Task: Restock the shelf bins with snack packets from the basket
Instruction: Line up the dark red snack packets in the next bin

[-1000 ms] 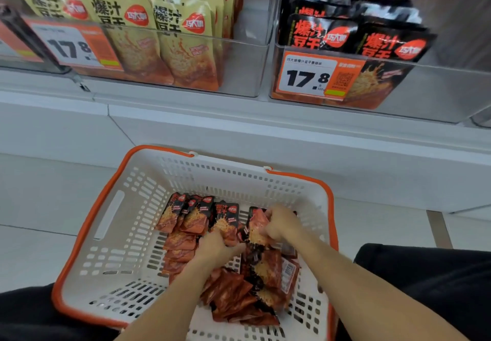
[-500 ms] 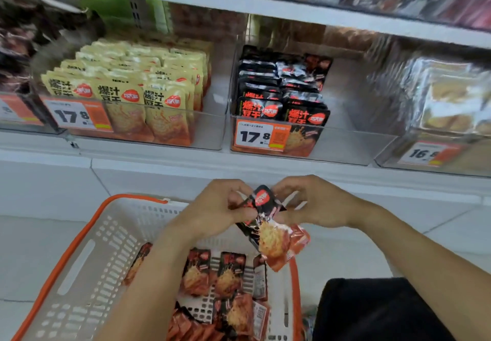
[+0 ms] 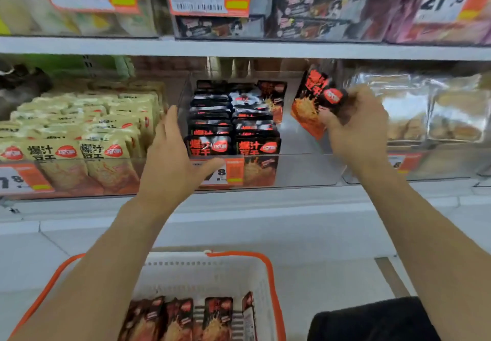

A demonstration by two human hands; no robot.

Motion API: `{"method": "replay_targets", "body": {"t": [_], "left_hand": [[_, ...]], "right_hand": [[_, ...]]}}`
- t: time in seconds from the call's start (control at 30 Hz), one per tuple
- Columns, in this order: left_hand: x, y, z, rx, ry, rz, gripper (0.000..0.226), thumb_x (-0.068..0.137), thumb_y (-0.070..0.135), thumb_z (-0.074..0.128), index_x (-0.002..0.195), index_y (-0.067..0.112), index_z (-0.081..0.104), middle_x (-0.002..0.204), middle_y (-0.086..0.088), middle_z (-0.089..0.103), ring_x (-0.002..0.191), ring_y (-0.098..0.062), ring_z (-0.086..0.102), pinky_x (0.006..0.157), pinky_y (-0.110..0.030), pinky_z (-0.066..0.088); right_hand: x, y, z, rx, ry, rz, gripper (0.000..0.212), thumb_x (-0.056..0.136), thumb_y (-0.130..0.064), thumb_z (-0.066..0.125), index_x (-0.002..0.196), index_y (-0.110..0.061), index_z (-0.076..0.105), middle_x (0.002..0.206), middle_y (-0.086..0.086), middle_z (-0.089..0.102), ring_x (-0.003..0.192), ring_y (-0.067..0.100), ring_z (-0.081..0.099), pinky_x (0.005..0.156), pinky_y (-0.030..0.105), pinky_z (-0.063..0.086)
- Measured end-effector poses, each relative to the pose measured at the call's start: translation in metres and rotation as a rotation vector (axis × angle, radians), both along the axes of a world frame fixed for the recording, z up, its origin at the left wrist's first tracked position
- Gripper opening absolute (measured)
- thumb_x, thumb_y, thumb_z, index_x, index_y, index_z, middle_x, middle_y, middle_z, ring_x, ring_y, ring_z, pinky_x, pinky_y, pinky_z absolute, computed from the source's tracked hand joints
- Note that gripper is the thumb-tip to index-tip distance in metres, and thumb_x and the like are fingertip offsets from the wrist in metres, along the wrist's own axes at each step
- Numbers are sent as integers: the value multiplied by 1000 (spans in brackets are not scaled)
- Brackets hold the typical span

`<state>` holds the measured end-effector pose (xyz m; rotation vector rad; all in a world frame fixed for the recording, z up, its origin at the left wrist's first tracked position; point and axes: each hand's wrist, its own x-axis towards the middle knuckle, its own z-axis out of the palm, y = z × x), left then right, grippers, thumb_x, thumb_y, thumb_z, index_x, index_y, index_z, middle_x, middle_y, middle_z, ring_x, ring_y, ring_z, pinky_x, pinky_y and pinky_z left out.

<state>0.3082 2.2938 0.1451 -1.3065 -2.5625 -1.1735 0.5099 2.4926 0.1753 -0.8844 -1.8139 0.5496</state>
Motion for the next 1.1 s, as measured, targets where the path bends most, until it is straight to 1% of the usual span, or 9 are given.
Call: {"method": "replay_targets", "body": {"t": [0.07, 0.13, 0.23, 0.3, 0.37, 0.43, 0.57, 0.9, 1.1], "left_hand": [[1, 6, -10, -6, 7, 50, 124, 64, 64, 70, 158, 12, 9, 155, -16, 36, 135, -39, 39, 109, -51, 32], [1, 8, -17, 12, 36, 88, 124, 62, 68, 65, 158, 12, 11, 150, -16, 43, 131, -38, 43, 108, -50, 31], [-4, 9, -21, 41, 59, 86, 123, 62, 67, 67, 159, 15, 11, 148, -13, 47, 128, -35, 44, 108, -49, 32], [-4, 10, -22, 64, 68, 89, 122, 62, 64, 68, 159, 18, 11, 146, -12, 49, 125, -35, 43, 107, -50, 33], [-4, 11, -24, 65, 70, 93, 122, 61, 65, 68, 159, 21, 11, 147, -11, 49, 124, -35, 43, 106, -49, 33], [-7, 13, -27, 64, 95, 107, 121, 60, 66, 67, 159, 20, 14, 145, -11, 51, 123, -36, 44, 103, -49, 35], [-9, 14, -31, 46, 117, 134, 118, 62, 68, 63, 158, 19, 16, 139, -15, 54, 114, -32, 43, 97, -52, 39], [-17, 17, -38, 41, 216, 124, 116, 67, 71, 57, 157, 9, 19, 128, -19, 59, 110, -41, 55, 89, -55, 43], [-16, 17, -35, 26, 256, 113, 116, 68, 73, 55, 156, 5, 20, 121, -22, 58, 97, -43, 56, 82, -51, 45]], "right_hand": [[-22, 35, -7, -55, -78, 57, 28, 84, -1, 72, 101, -13, 53, 84, 1, 66, 71, 12, 60, 70, 14, 46], [-45, 75, -19, -118, -158, 75, 32, 80, 1, 74, 92, -15, 49, 86, 12, 70, 78, 22, 67, 75, 35, 55], [-80, 122, -32, -318, -235, 57, 36, 77, 1, 80, 79, -16, 48, 68, 2, 53, 74, 16, 52, 75, 39, 50], [-101, 140, -37, -457, -222, 86, 28, 78, 1, 80, 93, -11, 60, 65, -5, 41, 75, 12, 44, 85, 35, 50], [-118, 155, -43, -510, -250, 106, 51, 82, -3, 79, 125, 6, 55, 74, -7, 47, 89, 11, 47, 101, 27, 44], [-131, 164, -45, -472, -264, 85, 56, 81, -10, 81, 128, 4, 54, 97, -1, 60, 102, 14, 54, 104, 25, 43], [-146, 171, -46, -344, -352, -26, 34, 79, -24, 84, 82, -19, 51, 99, 3, 63, 98, 17, 61, 91, 28, 49], [-144, 163, -43, -349, -288, -104, 31, 83, -33, 79, 96, -11, 61, 114, 13, 67, 108, 26, 64, 93, 32, 51], [-94, 99, -11, -278, -98, 78, 22, 81, -17, 81, 76, -23, 60, 77, -3, 66, 80, 17, 68, 84, 46, 59]]}}
